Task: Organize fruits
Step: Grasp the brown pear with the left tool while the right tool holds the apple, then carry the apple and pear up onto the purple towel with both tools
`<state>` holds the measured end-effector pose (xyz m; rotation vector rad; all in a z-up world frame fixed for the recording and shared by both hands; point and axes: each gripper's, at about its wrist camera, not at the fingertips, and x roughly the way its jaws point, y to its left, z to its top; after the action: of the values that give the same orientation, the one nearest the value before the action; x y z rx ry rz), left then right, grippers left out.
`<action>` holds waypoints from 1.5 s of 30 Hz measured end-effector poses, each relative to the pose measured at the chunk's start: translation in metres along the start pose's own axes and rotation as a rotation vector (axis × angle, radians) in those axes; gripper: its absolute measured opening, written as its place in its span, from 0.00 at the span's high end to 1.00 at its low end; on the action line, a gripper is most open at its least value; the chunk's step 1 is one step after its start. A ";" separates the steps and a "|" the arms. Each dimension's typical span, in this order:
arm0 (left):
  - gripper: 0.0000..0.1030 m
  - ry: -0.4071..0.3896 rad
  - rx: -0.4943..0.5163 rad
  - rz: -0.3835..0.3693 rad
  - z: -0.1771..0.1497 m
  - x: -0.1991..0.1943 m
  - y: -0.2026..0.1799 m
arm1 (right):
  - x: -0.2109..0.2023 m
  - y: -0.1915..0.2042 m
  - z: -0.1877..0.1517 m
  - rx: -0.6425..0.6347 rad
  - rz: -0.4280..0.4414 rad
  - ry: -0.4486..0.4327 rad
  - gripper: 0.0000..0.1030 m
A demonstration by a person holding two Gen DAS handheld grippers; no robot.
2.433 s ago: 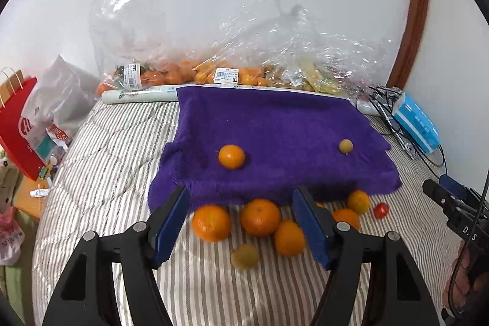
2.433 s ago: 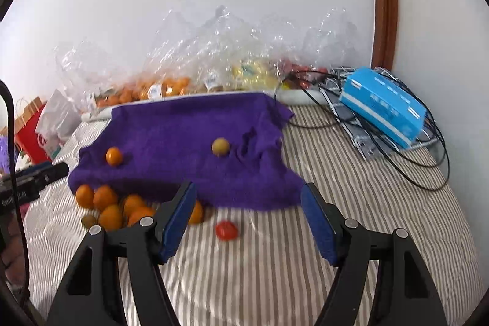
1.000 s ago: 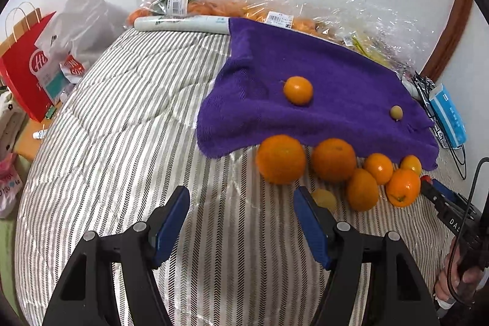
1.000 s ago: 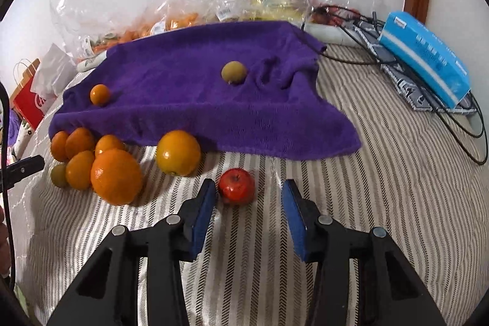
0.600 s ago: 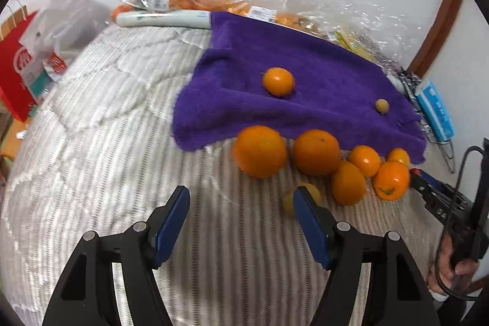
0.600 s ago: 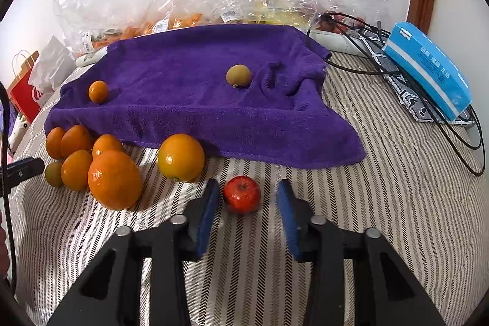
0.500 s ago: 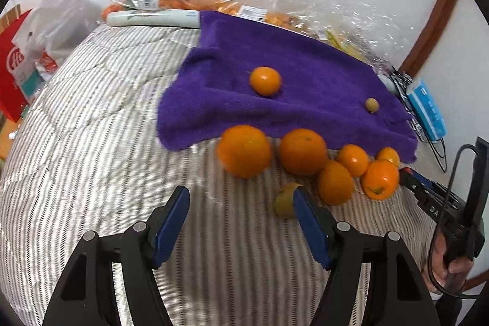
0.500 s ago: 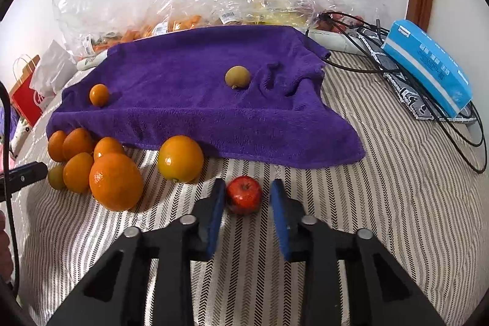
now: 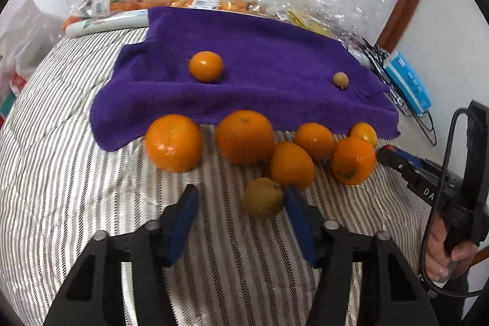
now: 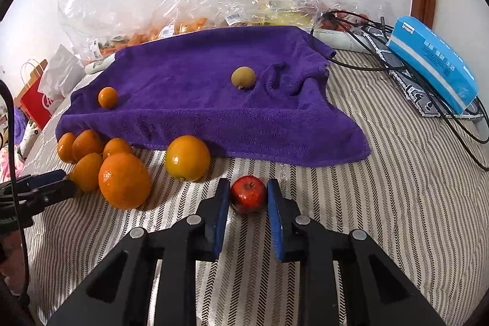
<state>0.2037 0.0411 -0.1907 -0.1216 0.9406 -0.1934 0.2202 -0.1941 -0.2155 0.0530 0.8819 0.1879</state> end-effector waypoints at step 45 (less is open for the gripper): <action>0.75 -0.202 -0.070 0.099 0.059 -0.062 0.022 | -0.072 0.027 0.053 -0.015 0.033 -0.194 0.76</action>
<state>0.2183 0.0776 -0.1115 -0.1561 0.7508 -0.0548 0.2122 -0.1797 -0.1238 0.0704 0.6868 0.2164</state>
